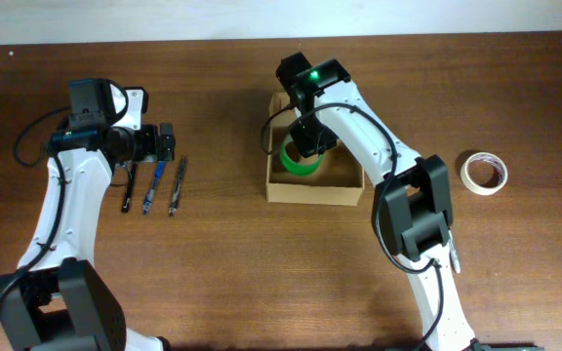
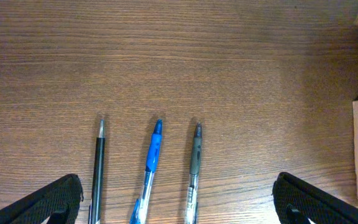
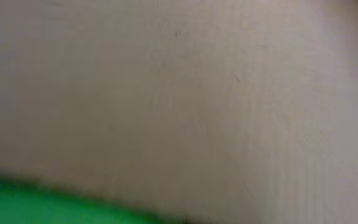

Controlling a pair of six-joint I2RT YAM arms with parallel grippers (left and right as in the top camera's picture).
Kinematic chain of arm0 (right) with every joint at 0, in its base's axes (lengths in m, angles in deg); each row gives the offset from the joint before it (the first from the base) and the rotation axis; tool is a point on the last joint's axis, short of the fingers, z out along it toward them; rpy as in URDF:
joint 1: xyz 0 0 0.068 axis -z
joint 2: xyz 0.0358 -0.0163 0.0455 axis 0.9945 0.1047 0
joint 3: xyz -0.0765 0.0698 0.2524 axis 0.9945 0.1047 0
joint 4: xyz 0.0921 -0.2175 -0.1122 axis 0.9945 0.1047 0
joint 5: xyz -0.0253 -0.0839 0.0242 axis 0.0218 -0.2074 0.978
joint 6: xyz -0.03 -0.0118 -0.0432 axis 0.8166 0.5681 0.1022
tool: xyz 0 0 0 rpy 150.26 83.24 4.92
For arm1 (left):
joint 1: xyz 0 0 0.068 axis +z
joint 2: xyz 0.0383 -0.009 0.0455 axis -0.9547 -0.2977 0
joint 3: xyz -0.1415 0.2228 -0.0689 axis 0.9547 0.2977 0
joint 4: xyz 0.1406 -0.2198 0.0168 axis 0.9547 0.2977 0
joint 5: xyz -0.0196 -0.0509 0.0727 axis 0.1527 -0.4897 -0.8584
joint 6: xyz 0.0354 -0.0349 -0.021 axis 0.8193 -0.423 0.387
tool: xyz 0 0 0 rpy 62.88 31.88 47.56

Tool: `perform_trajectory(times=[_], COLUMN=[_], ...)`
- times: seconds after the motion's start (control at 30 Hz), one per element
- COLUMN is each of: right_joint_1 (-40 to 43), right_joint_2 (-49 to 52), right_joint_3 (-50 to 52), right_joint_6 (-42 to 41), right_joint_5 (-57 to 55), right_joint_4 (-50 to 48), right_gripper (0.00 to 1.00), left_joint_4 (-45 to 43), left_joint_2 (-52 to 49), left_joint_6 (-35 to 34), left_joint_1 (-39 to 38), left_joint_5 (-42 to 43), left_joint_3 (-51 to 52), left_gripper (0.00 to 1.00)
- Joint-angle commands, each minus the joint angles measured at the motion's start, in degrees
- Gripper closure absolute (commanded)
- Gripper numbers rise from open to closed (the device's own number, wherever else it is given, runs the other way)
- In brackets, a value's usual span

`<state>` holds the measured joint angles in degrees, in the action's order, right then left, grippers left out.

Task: Pack container
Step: 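Lower the green tape into the box and release, right gripper, then grasp the white tape roll with the right gripper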

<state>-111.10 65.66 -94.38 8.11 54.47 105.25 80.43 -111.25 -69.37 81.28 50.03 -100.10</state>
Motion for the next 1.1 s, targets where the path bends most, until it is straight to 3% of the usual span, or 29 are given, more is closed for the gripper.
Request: perform_trajectory(times=[0.0, 0.17, 0.3, 0.43, 0.7, 0.8, 0.87, 1.07], right_joint_1=[0.1, 0.1, 0.1, 0.1, 3.0, 8.6, 17.1, 43.1], right_joint_2=[0.6, 0.6, 0.2, -3.6, -23.9, -33.2, -39.2, -41.3], right_joint_3=[0.4, 0.4, 0.4, 0.1, -3.8, -3.8, -3.5, 3.2], right_joint_6=[0.0, 0.0, 0.3, 1.1, 1.1, 1.1, 0.4, -9.1], right_joint_5=[0.6, 1.7, 1.6, 1.2, -6.5, -6.8, -6.8, -3.7], right_joint_4=[-0.2, -0.2, 0.5, 0.9, 5.6, 5.9, 6.0, 5.7], right_gripper=[0.96, 0.96, 0.74, 0.71, 0.59, 0.53, 0.50, 0.37], left_joint_4=[-0.2, -0.2, -0.2, -0.2, -0.2, -0.2, -0.2, -0.2], left_joint_2=[-0.4, -0.4, -0.4, -0.4, -0.4, -0.4, -0.4, -0.4], left_joint_6=[1.0, 1.0, 1.0, 1.0, 1.0, 1.0, 1.0, 1.0], left_joint_1=[0.2, 0.2, 0.2, 0.2, 0.2, 0.2, 0.2, 0.2], left_joint_5=[0.2, 0.2, 0.2, 0.2, 0.2, 0.2, 0.2, 0.2], left_joint_3=[-1.1, -1.1, -1.1, -1.1, -1.1, -1.1, -1.1, -1.1], left_gripper=[0.01, 0.01, 0.01, 0.01, 0.01, 0.01, 0.01, 0.01])
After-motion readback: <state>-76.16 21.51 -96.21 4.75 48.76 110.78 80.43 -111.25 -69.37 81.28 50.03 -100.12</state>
